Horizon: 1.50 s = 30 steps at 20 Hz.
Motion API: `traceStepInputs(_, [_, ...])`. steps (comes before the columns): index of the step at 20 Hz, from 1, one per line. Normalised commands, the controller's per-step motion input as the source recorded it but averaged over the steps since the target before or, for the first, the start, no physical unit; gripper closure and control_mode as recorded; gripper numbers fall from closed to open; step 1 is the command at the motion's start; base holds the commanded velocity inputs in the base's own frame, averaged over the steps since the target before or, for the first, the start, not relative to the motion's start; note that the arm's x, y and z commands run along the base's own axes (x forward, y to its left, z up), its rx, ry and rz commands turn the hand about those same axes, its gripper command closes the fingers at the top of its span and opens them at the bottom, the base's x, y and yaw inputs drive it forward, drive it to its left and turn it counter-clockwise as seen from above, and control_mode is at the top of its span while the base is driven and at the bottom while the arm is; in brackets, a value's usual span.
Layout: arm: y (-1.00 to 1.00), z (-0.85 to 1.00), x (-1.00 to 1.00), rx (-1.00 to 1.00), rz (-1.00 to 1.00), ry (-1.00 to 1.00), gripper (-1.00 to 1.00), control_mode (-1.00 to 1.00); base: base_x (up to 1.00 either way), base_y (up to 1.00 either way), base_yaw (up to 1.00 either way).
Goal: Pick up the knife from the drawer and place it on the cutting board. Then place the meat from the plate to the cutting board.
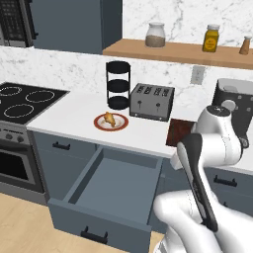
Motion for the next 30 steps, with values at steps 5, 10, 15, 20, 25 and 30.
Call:
traceStepInputs(5, [-0.05, 0.00, -0.22, 0.04, -0.10, -0.12, -1.00, 1.00, -0.18, -0.15, -0.16])
traceStepInputs(10, [0.00, 0.00, 0.00, 0.00, 0.00, 0.00, -1.00, 1.00, -0.36, -0.53, -0.52])
traceStepInputs(15, [0.00, 0.00, 0.00, 0.00, 0.00, 0.00, -1.00, 1.00, 0.27, -0.03, -0.21])
traceStepInputs(20, [0.00, 0.00, 0.00, 0.00, 0.00, 0.00, -1.00, 1.00, 0.58, 0.12, -0.01])
traceStepInputs(25, [0.00, 0.00, 0.00, 0.00, 0.00, 0.00, -1.00, 1.00, 0.59, 0.16, 0.00])
traceStepInputs(30, [0.00, 0.00, 0.00, 0.00, 0.00, 0.00, -1.00, 1.00, 0.43, 0.29, 0.04])
